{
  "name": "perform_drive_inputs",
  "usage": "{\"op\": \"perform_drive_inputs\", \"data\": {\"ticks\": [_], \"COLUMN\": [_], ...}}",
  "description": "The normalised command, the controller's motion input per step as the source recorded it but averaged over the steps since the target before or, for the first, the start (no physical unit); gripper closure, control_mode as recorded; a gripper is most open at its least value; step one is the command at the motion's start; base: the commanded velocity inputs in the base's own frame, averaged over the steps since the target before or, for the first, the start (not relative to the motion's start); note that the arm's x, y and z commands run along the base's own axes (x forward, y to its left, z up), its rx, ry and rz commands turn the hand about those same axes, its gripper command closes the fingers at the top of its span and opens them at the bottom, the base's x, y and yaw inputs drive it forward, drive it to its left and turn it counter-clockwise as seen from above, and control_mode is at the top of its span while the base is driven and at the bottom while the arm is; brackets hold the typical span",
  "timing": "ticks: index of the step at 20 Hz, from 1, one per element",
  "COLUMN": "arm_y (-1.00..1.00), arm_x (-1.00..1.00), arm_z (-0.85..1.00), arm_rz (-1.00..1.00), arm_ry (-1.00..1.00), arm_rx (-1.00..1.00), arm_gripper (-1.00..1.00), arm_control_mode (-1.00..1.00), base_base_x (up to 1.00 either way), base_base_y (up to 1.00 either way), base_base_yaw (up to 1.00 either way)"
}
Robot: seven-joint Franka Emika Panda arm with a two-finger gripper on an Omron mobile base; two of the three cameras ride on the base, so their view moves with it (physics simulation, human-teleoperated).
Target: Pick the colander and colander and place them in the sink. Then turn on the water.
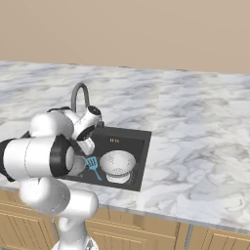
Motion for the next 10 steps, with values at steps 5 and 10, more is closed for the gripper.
{"op": "perform_drive_inputs", "data": {"ticks": [5, 10], "arm_y": [-0.43, -0.56], "arm_x": [0.0, -0.01], "arm_z": [0.75, 0.3], "arm_rz": [-0.1, -0.14], "arm_ry": [0.0, 0.0], "arm_rx": [0.06, 0.17], "arm_gripper": [-1.0, -1.0], "arm_control_mode": [-1.0, -1.0], "base_base_x": [0.0, 0.0], "base_base_y": [0.0, 0.0], "base_base_yaw": [0.0, 0.0]}}
